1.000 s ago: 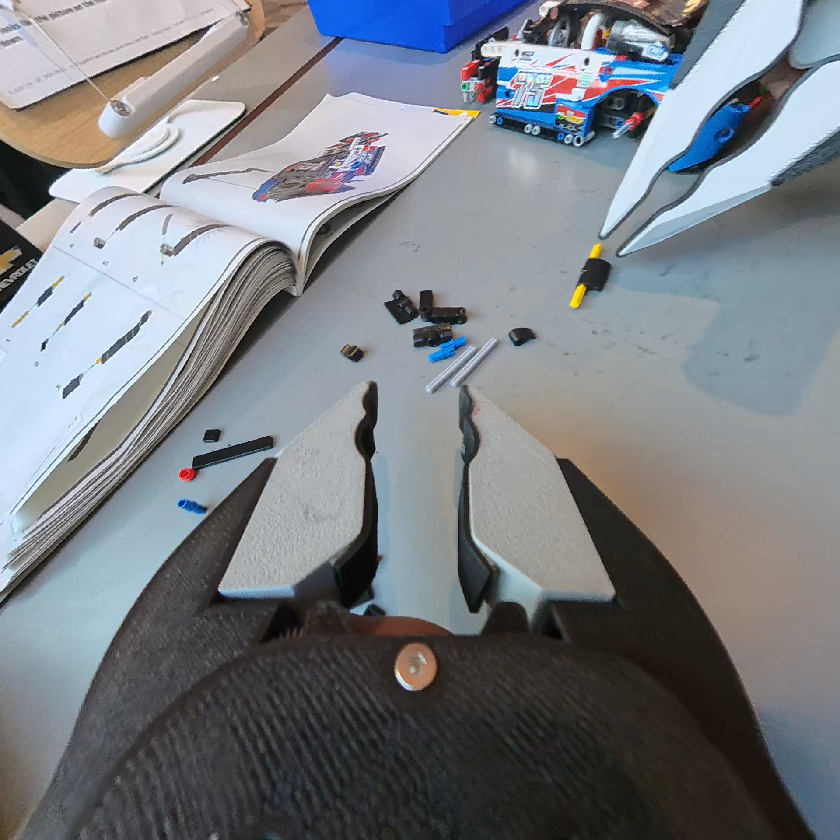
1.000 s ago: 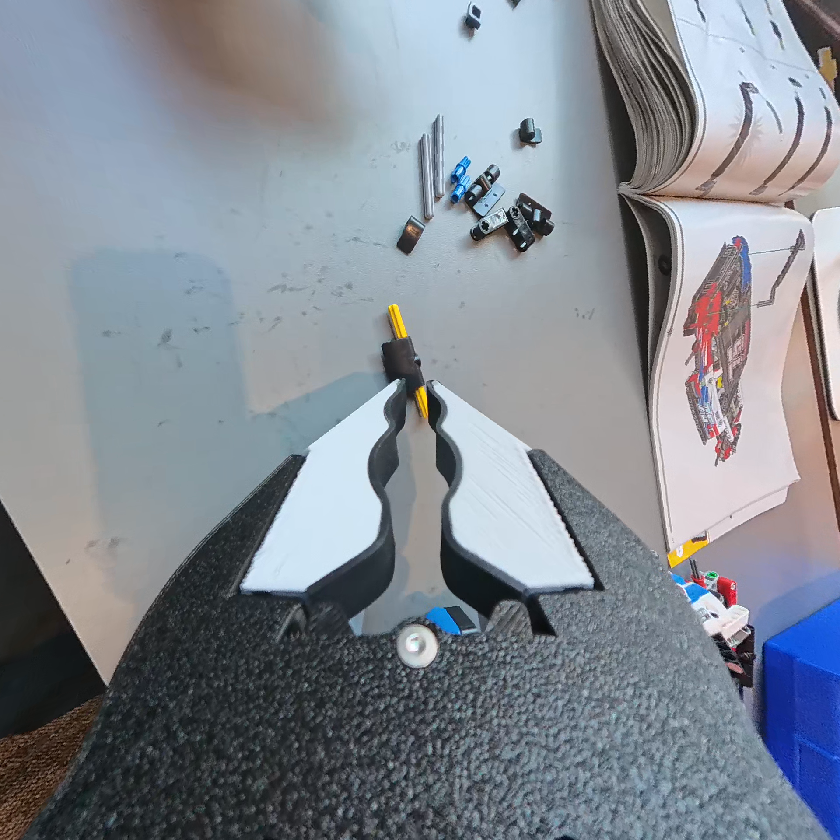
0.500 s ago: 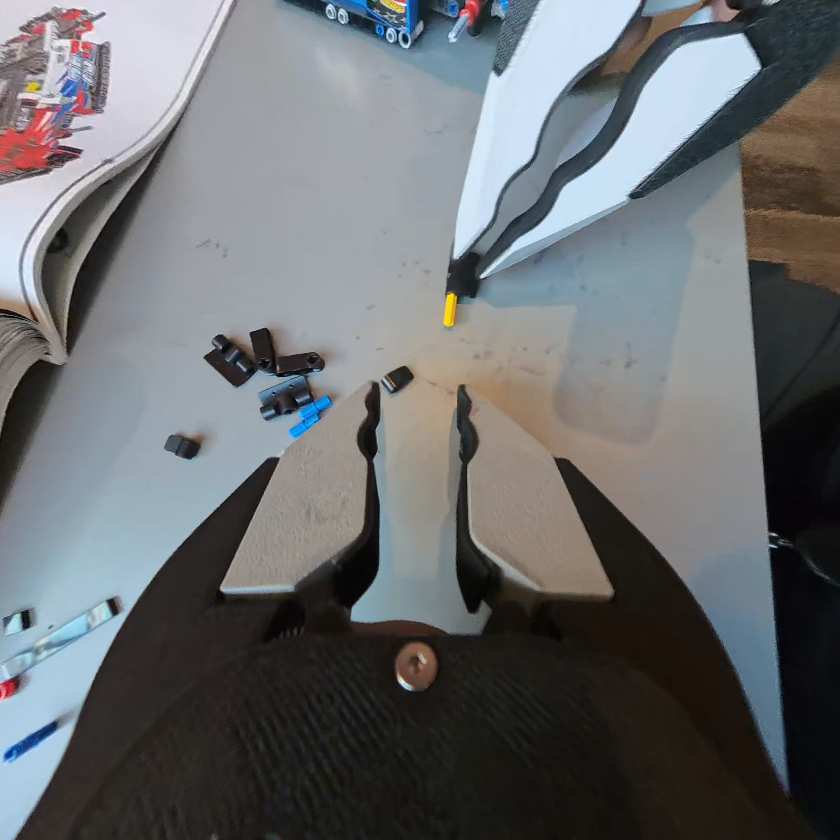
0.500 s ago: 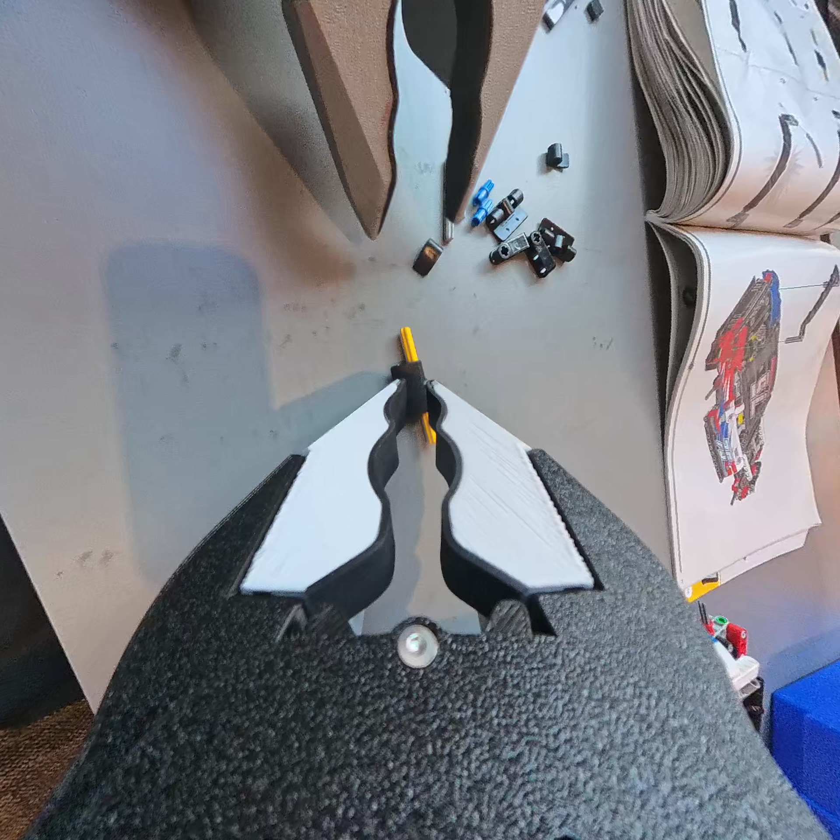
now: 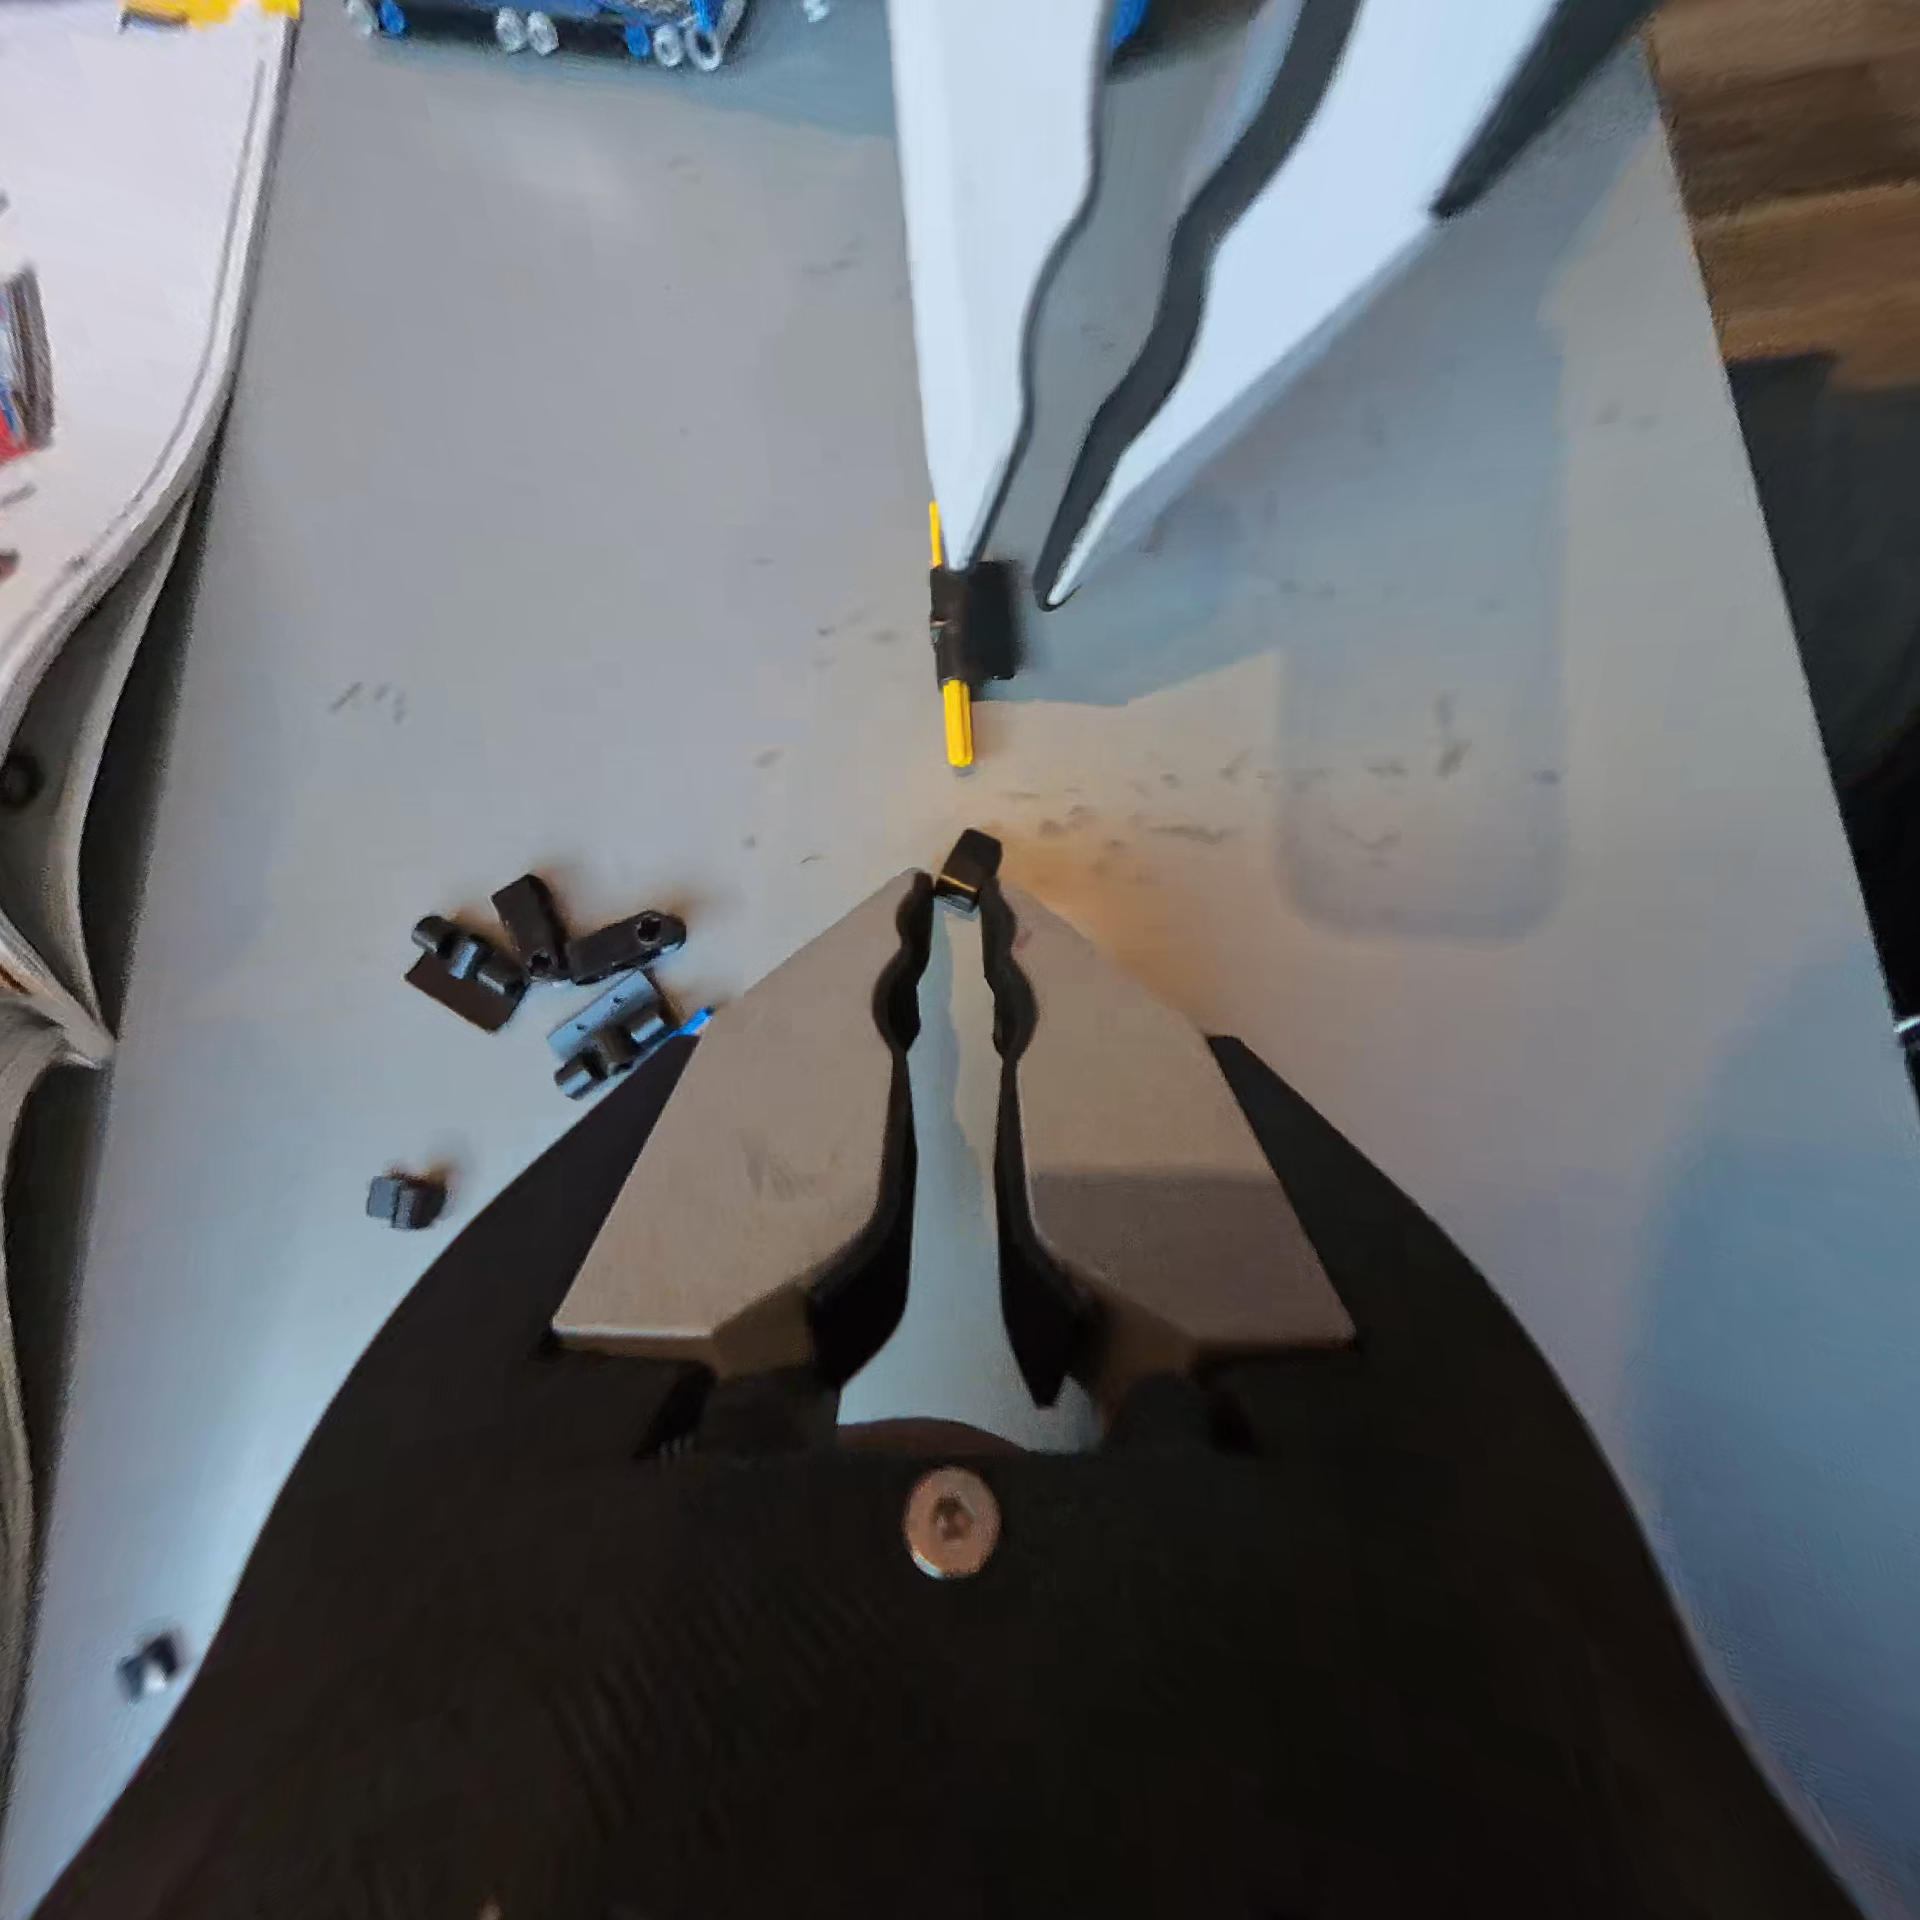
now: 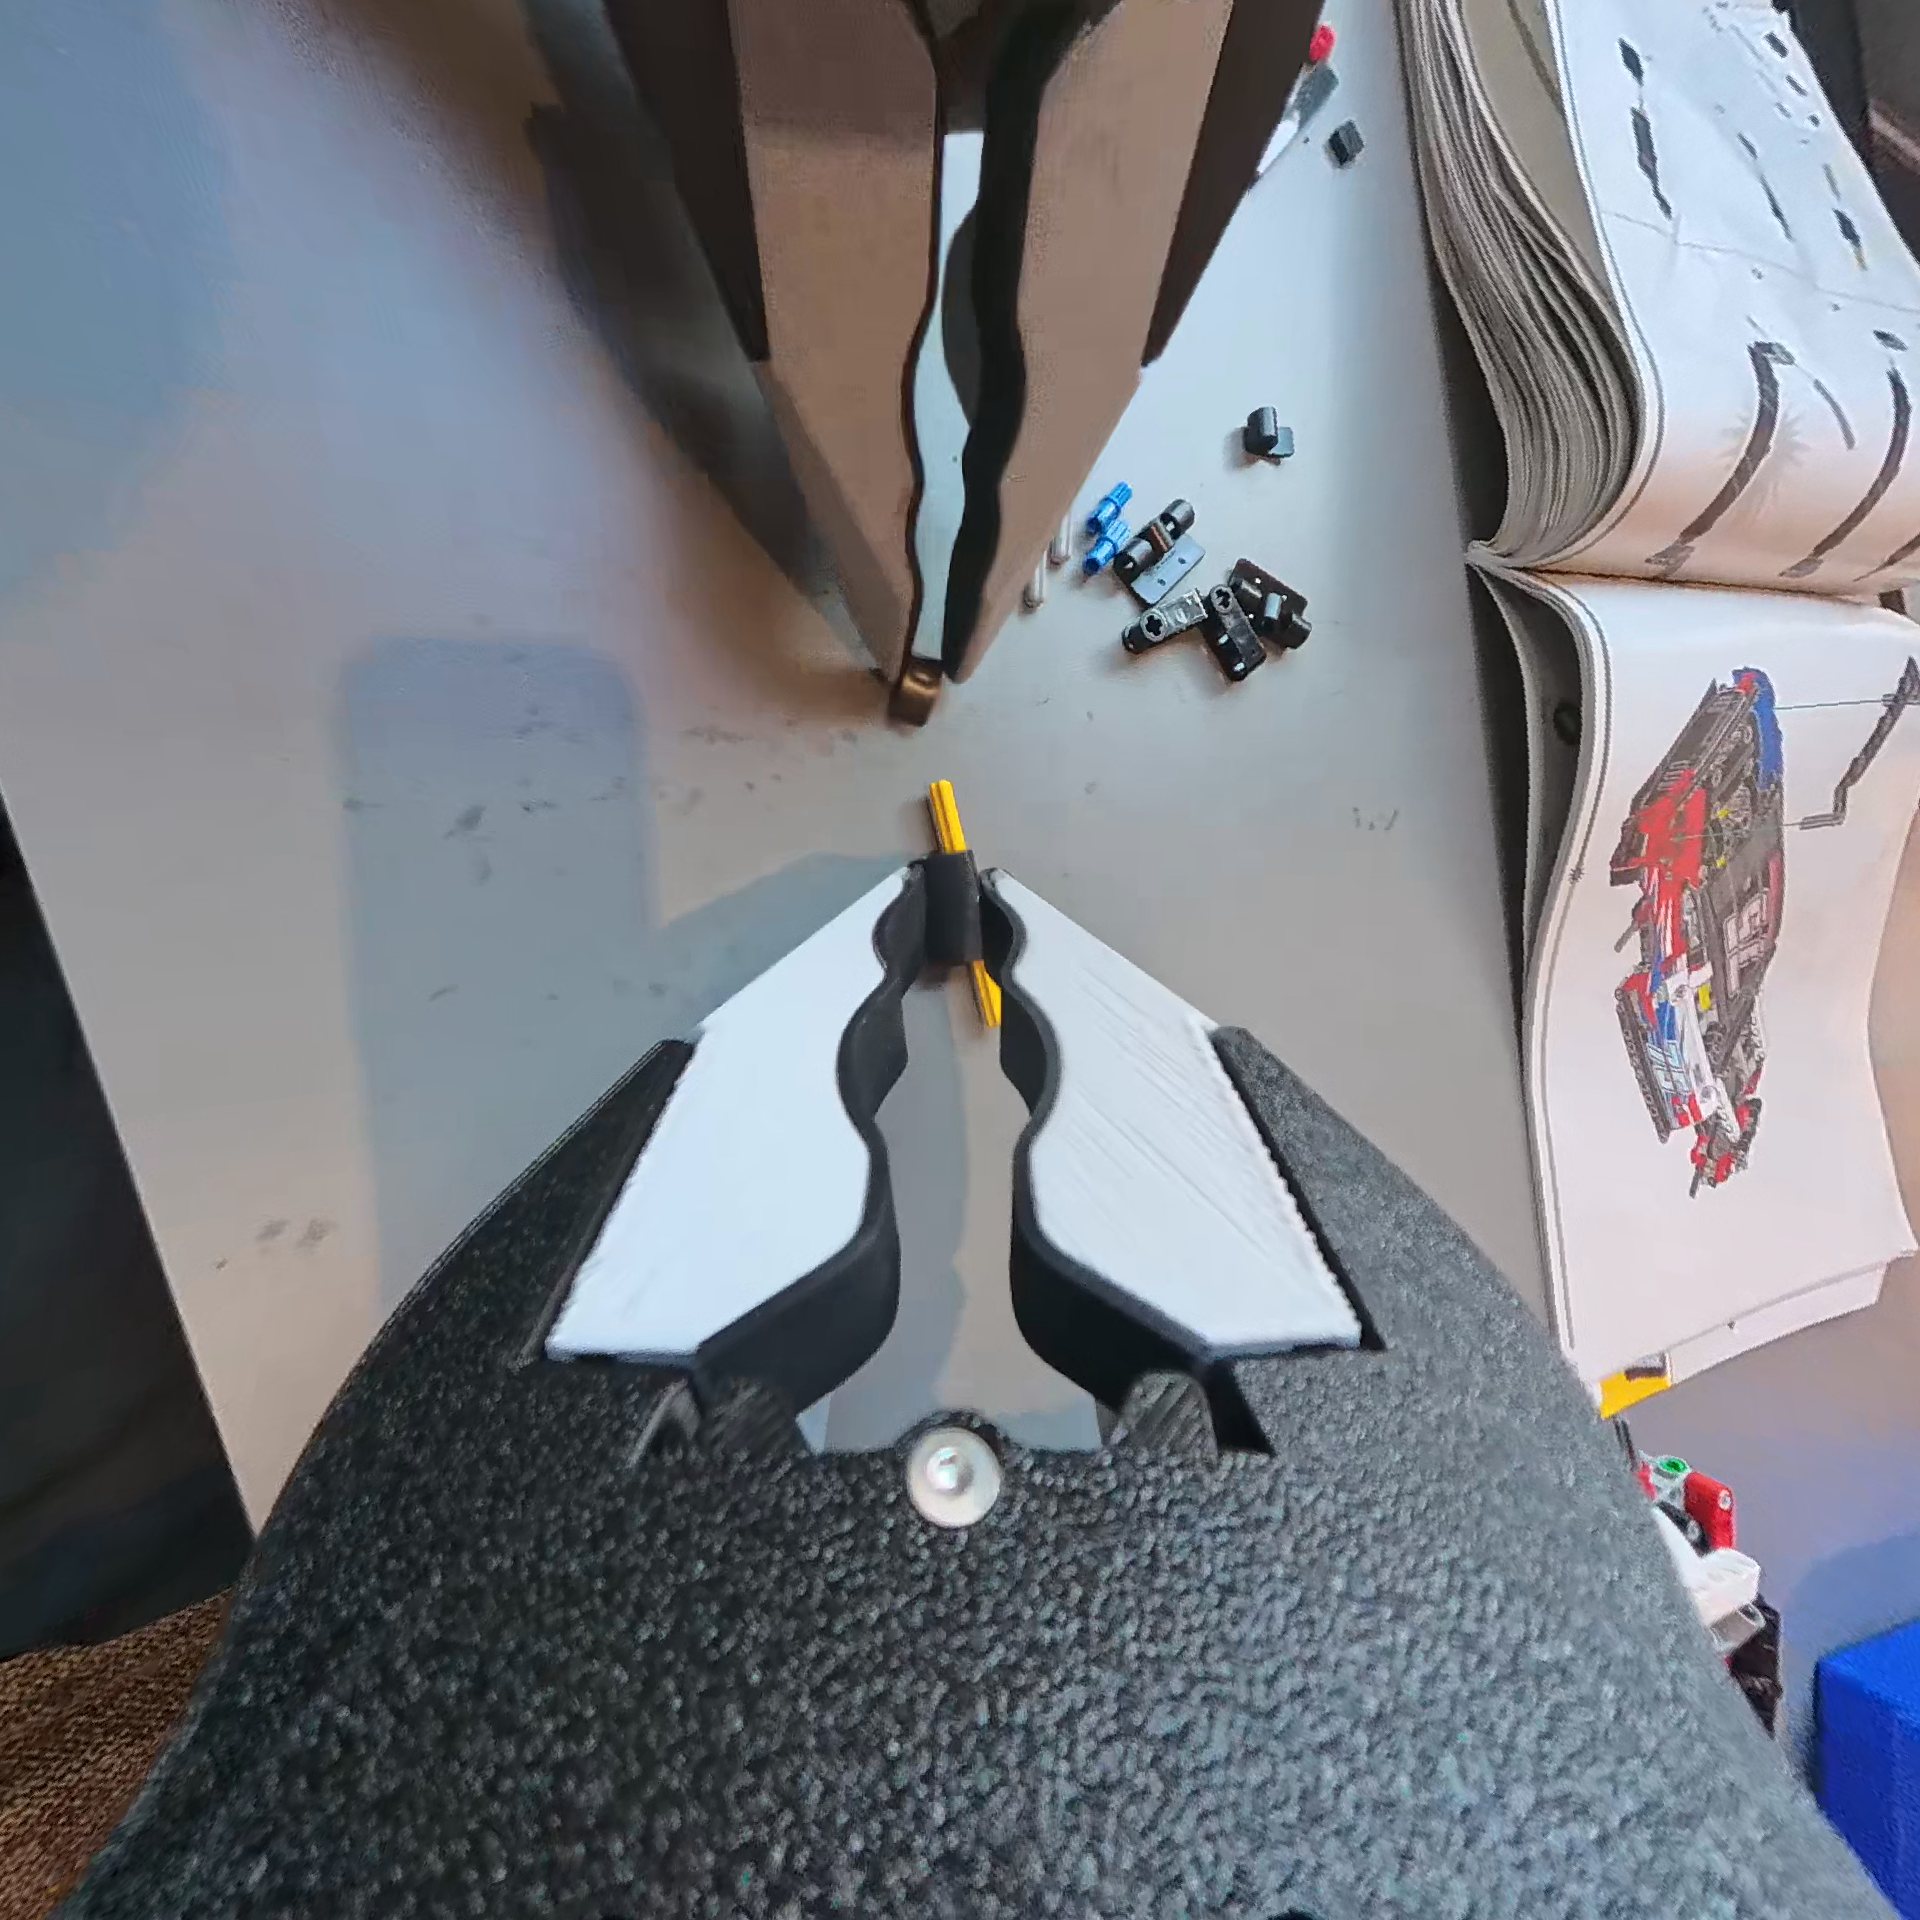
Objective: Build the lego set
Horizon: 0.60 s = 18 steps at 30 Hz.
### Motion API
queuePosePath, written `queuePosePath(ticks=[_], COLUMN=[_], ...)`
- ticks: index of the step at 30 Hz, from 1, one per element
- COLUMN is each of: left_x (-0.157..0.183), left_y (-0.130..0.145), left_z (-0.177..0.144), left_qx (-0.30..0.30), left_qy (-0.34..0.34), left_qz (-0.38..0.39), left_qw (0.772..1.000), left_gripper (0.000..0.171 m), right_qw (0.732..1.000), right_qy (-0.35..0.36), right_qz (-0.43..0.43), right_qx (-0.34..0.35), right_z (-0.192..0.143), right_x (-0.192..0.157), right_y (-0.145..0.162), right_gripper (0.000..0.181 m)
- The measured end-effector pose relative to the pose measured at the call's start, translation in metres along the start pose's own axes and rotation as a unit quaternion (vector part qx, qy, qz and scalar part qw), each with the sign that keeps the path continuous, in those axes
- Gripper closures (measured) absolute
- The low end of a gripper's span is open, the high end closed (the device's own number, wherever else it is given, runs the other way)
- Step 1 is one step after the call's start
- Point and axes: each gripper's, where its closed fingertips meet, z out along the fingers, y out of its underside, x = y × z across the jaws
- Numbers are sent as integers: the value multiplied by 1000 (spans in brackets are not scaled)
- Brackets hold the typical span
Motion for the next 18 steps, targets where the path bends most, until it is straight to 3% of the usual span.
queuePosePath(ticks=[4,9,12,18], left_x=[16,20,20,20], left_y=[1,2,1,1], left_z=[-3,-6,-7,-13], left_qx=[-9,-13,-11,1], left_qy=[36,22,1,4], left_qz=[108,205,228,186], left_qw=[993,978,974,983], left_gripper=[165,165,162,147], right_qw=[1000,998,999,998], right_qy=[-19,-53,-45,-59], right_qz=[10,11,5,12], right_qx=[13,19,0,10], right_z=[4,19,27,31], right_x=[-4,-23,-25,-32], right_y=[-6,-22,-21,-26], right_gripper=[173,177,176,176])
